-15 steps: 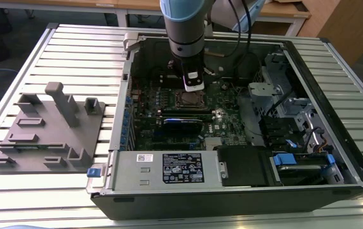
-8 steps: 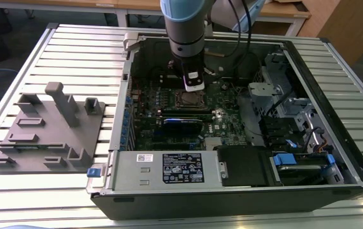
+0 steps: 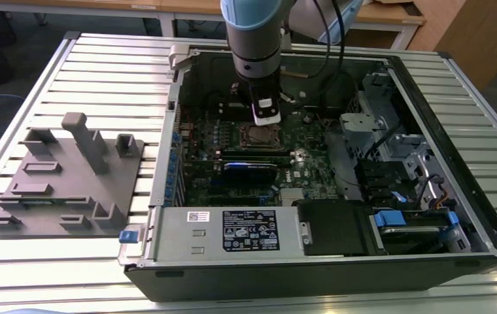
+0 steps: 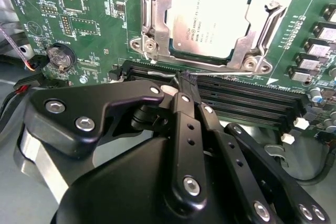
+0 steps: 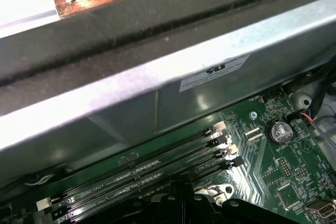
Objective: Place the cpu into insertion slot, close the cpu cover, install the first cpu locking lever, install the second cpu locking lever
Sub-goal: 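Install the first cpu locking lever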
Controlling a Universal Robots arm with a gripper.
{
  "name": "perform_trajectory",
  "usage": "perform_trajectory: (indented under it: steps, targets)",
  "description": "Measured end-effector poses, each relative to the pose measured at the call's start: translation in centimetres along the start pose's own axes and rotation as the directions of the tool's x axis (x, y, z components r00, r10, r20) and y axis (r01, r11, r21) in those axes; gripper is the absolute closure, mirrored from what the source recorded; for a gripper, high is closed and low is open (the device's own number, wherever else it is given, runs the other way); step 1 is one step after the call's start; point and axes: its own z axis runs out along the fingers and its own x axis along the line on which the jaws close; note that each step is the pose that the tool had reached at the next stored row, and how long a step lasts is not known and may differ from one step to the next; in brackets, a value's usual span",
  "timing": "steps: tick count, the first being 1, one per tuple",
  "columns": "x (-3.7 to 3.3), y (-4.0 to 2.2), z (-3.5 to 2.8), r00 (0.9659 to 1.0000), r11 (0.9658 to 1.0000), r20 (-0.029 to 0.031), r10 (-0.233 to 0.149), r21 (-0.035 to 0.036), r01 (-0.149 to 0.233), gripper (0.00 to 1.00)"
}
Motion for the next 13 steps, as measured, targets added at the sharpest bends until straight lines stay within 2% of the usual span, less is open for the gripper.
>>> perform_trajectory:
  steps: [3,9,13]
  targets:
    - [0.0,-0.03,0.09,1.0,1.0,0.005,-0.002,-0.0024,0.002,0.89]
    - [0.01,-0.05,0.17,1.0,1.0,0.0071,-0.003,-0.0016,0.003,0.89]
    - [0.03,-0.03,0.22,0.9999,1.0,0.0109,-0.005,0.0075,0.005,0.89]
